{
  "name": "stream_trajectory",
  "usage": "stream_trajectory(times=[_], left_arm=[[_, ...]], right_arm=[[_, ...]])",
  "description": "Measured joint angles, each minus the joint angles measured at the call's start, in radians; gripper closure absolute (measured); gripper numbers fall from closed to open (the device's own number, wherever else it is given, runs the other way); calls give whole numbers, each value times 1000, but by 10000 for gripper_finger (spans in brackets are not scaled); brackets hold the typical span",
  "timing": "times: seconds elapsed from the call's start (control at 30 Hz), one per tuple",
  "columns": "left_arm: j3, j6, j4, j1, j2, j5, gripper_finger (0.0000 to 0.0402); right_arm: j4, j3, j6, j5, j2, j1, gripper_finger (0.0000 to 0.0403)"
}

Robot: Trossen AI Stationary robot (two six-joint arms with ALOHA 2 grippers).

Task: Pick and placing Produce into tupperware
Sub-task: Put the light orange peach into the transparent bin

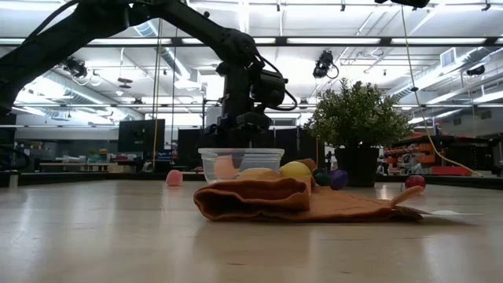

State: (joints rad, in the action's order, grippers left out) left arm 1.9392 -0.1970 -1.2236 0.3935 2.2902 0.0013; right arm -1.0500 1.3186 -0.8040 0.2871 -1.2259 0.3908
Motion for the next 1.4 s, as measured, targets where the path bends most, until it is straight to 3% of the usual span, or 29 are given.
stream_trajectory(times=[1.4], left_arm=[[0, -27, 7, 1, 1, 17, 149]], right_arm=[[0, 0, -1, 0, 0, 0, 320]])
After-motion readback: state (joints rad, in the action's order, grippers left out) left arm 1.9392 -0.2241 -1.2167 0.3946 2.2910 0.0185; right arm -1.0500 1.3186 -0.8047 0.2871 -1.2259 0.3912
